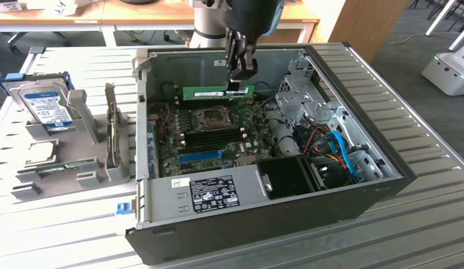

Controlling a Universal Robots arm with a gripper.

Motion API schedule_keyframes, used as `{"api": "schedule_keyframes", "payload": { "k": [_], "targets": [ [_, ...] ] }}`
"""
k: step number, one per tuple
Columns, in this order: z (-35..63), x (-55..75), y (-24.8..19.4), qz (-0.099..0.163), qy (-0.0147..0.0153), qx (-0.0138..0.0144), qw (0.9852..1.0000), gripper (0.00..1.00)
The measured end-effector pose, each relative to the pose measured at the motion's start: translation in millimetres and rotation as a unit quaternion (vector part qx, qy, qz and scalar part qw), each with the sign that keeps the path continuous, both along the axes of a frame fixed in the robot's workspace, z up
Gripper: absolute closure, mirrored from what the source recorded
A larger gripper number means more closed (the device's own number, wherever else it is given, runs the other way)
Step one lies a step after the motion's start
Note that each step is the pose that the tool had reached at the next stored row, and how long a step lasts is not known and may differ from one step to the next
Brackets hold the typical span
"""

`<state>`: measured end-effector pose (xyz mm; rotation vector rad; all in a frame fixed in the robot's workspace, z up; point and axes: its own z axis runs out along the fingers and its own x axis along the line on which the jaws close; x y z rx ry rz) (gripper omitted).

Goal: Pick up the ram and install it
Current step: 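Pick up the ram and move it above insertion slot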

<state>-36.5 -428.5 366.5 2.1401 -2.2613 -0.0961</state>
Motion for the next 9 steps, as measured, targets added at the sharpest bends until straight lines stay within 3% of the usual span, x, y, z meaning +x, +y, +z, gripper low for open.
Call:
{"api": "schedule_keyframes", "payload": {
  "k": [9],
  "targets": [
    [-0.1, 0.6, 0.0, 0.011, 0.0000, 0.0000, 0.9999, 0.88]
  ]
}}
